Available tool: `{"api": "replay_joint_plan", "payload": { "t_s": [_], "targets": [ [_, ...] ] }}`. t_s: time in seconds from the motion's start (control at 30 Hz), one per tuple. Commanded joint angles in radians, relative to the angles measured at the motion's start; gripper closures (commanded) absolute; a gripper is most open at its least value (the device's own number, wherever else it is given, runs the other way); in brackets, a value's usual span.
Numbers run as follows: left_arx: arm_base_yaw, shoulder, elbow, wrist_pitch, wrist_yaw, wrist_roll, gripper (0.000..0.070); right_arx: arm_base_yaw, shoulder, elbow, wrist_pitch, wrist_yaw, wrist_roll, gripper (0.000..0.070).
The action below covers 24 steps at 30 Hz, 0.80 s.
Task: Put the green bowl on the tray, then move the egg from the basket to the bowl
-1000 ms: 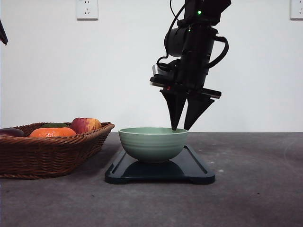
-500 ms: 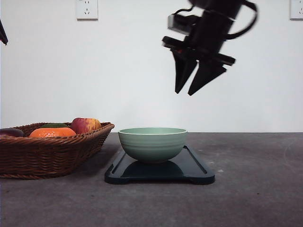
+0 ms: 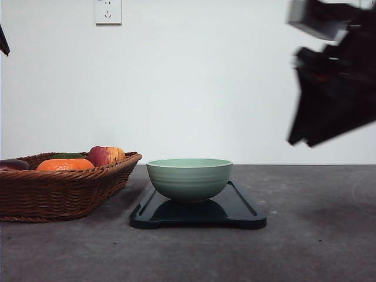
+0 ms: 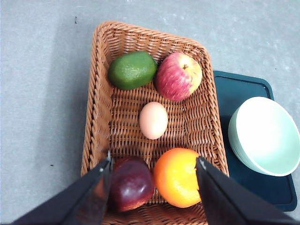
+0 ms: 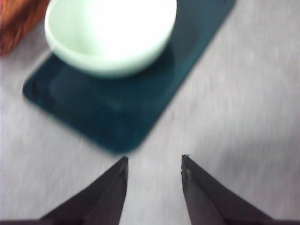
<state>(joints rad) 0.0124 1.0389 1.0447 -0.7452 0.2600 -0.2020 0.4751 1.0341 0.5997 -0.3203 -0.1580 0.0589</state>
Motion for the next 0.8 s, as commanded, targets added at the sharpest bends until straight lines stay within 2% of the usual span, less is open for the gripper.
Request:
{"api": "replay_joint_plan", "payload": {
  "t_s": [0.0, 0.13, 0.3, 0.5, 0.6, 0.73, 0.77],
  "targets": [
    [-0.002, 0.008, 0.026, 0.005, 0.002, 0.010, 0.0343, 0.005, -0.073, -0.039, 0.011, -0.001, 0.051, 0.0487],
    [-0.007, 0.008, 0.026, 0.010, 0.008, -0.016, 0.0343, 0.006, -0.240, -0.096, 0.009, 0.004, 0.137, 0.0487],
    [-0.051, 0.013, 0.026, 0.027, 0.050, -0.017, 0.0342, 0.006, -0.345, -0.097, 0.010, 0.041, 0.143, 0.0486],
    [-0.140, 0.084, 0.060, 0.026, 0.038, -0.016, 0.0339, 0.006, -0.363, -0.097, 0.000, 0.053, 0.143, 0.0486],
    [-0.187, 0.158, 0.101, 0.014, -0.026, -0.003, 0.0339, 0.006, -0.363, -0.097, -0.005, 0.053, 0.143, 0.0486],
    [-0.253, 0.290, 0.186, -0.033, -0.156, 0.055, 0.0334, 0.006, -0.363, -0.097, -0.021, 0.054, 0.143, 0.0486],
    [-0.266, 0.326, 0.209, -0.044, -0.191, 0.061, 0.0312, 0.006, -0.363, -0.097, -0.024, 0.053, 0.143, 0.0486]
  ]
}}
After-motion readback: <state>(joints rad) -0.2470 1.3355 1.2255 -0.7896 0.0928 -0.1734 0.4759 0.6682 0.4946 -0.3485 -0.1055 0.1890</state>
